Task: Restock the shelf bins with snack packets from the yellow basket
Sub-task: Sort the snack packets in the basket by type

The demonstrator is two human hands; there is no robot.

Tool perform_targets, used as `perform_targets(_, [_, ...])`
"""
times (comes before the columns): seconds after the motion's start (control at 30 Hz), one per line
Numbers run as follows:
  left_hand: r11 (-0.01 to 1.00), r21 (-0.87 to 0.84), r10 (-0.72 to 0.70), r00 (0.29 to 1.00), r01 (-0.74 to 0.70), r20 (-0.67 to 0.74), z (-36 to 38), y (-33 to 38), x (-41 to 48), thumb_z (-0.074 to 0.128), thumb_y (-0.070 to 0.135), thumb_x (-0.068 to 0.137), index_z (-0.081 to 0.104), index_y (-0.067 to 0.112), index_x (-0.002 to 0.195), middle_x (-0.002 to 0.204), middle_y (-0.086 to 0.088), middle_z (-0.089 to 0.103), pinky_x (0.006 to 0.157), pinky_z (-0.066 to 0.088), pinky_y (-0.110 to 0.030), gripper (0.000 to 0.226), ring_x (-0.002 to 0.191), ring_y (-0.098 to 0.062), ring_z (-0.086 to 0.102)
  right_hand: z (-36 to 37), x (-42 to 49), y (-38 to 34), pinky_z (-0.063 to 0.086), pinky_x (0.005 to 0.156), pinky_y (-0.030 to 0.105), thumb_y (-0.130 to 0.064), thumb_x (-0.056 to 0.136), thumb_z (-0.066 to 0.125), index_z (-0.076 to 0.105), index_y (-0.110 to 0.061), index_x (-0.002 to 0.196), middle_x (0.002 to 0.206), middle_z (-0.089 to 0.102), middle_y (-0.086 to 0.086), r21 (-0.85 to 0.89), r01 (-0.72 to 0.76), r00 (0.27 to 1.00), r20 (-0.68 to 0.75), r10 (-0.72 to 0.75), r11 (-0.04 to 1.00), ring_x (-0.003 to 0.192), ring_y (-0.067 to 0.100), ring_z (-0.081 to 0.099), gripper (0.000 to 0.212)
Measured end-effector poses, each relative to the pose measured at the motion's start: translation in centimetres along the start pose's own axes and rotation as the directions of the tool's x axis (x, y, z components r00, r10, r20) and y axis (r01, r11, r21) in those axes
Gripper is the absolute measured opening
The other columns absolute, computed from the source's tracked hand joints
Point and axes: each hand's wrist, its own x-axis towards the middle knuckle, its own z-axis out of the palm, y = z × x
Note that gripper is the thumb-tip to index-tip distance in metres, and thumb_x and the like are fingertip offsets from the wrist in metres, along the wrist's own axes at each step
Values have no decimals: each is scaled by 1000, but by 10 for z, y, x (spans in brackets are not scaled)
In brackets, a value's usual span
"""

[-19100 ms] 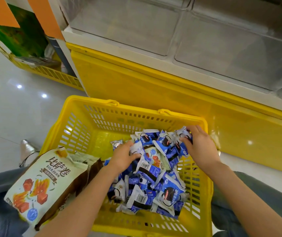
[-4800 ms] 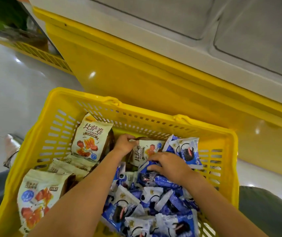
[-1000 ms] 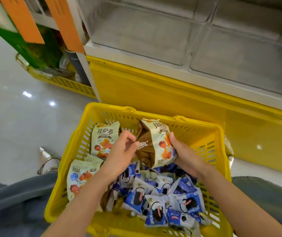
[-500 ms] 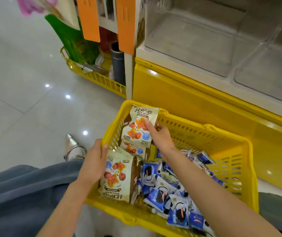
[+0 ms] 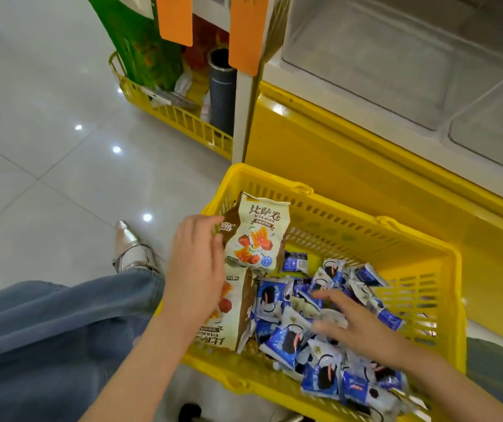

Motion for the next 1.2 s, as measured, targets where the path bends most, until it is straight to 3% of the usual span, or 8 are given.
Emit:
perform_targets(0.13, [961,-204,254,884,-186,393,33,49,-31,34,31,97,45,30,110,95,20,46,70,37,-3,17,85,11,47,10,-35,31,31,100,12,-66,68,63,24,-51,132,137,27,-33,-67,-68,981,180,79,995,124,-10,33,76])
perform_targets(0.3, [985,105,-167,608,136,776,94,40,-74,49,21,95,22,20,142,138,-1,35,105,31,-30,54,127,-15,34,36,-38,39,37,86,6,-51,80,64,36,-47,122,124,40,-28,-277,17,996,-77,-40,961,114,-4,45,50])
perform_targets(0.5, [897,237,-393,430,372,813,107,23,-85,69,25,82,44,10,123,125,-7,50,99,42,-32,51,115,-19,49,27,-45,46,45,78,15,-43,77,71,46,-37,89,94,58,-19,-127,50,986,-152,-69,991,92,-3,54,28])
perform_targets(0.67, [937,131,-296,533,325,793,105,36,-69,61,29,88,45,16,119,110,-1,46,98,41,-35,37,114,-21,46,2,-41,44,37,55,14,-45,65,72,49,-28,75,58,43,-15,251,79,921,-389,26,965,54,1,40,31])
perform_targets(0.8, [944,-33,-204,660,328,723,120,59,-35,60,31,88,48,6,111,104,-16,59,75,45,-24,37,95,-23,58,-35,-9,39,52,64,22,-37,68,74,57,-17,87,78,66,0,372,163,804,-587,96,914,73,9,63,32])
perform_targets(0.87, [948,-95,-175,747,304,642,137,67,-13,62,30,87,48,11,100,92,-5,59,63,40,-15,26,80,-14,55,-51,12,43,57,72,40,-24,76,74,57,-14,94,93,69,7,447,167,753,-633,179,879,88,21,67,27])
perform_targets(0.93, [933,-135,-191,777,334,599,158,69,5,63,27,87,47,17,99,91,5,57,60,41,-12,22,80,-6,53,-64,32,51,59,67,34,-22,79,72,55,-19,94,96,67,1,493,163,709,-661,246,855,88,15,66,23])
perform_targets(1.2, [897,107,-355,554,429,753,222,35,8,61,17,89,38,0,131,130,-16,50,69,35,-6,51,112,-25,50,-56,83,89,48,76,32,-29,82,70,51,-4,118,116,61,12,350,-159,693,-626,357,923,95,20,56,47])
